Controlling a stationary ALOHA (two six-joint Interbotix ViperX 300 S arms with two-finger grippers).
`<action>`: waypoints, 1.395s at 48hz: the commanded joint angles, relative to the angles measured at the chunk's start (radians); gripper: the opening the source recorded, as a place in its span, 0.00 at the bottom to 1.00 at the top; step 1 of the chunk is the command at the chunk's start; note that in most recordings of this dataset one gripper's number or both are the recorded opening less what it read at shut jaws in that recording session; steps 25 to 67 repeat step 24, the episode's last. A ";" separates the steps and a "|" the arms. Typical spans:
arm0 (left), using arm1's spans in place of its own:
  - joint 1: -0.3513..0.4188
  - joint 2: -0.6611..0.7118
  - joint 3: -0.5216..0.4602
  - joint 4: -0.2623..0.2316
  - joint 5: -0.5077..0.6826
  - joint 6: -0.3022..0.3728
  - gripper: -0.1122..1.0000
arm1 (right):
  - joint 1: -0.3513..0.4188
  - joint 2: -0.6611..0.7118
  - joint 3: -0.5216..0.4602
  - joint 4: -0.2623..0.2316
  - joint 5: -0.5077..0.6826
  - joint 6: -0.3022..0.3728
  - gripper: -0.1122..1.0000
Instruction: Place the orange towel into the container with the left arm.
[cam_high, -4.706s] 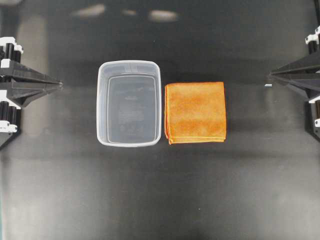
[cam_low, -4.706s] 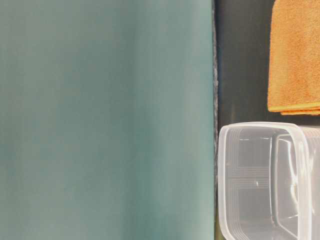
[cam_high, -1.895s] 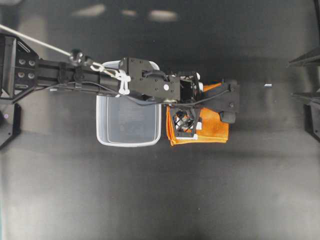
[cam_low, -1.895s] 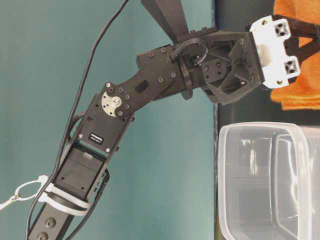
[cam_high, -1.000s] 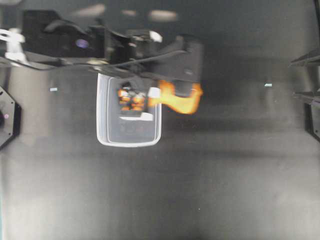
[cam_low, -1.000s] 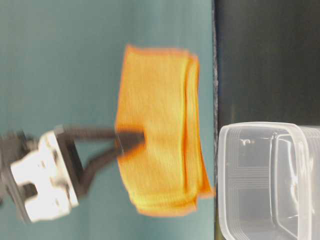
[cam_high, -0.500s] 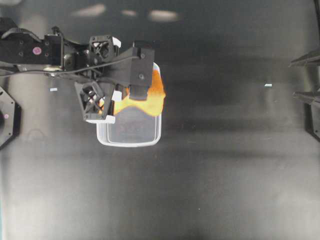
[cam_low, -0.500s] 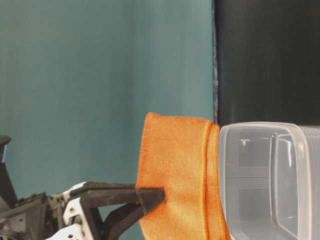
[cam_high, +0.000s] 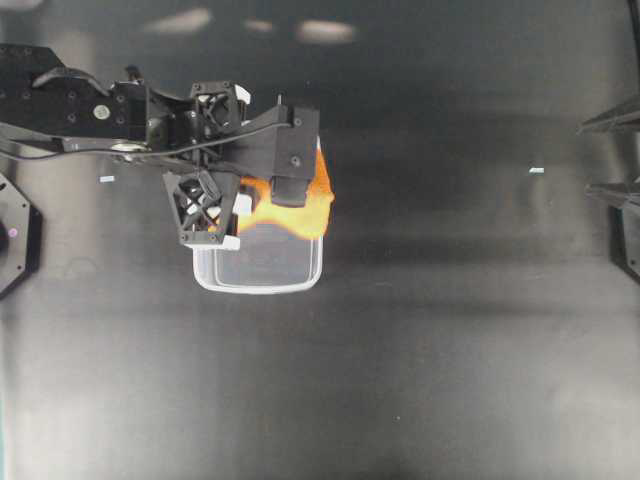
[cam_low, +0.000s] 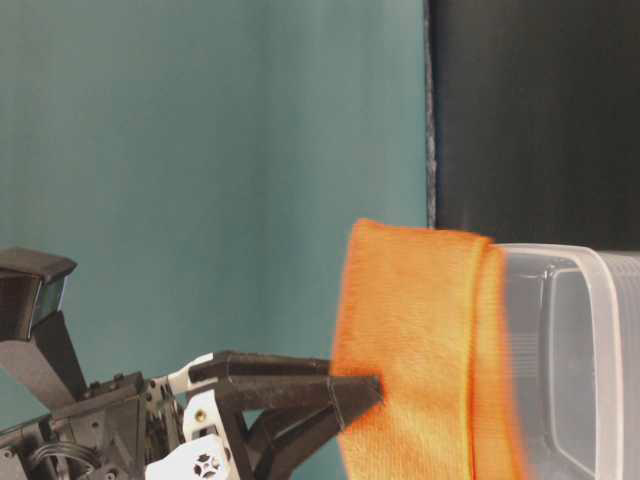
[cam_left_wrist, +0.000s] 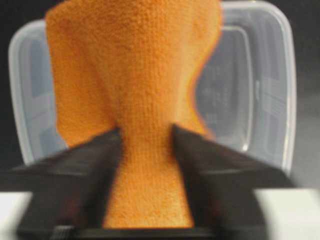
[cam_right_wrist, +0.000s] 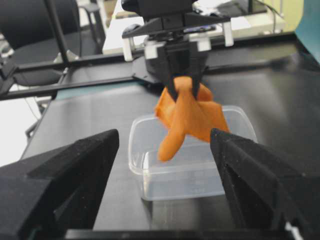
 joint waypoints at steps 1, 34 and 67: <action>0.002 -0.011 -0.008 0.003 -0.011 -0.012 0.55 | 0.000 0.008 -0.009 0.005 -0.011 0.003 0.75; -0.034 -0.239 0.029 0.003 -0.112 -0.104 0.86 | 0.005 0.008 0.000 0.003 -0.011 0.002 0.75; -0.034 -0.239 0.029 0.003 -0.112 -0.104 0.86 | 0.005 0.008 0.000 0.003 -0.011 0.002 0.75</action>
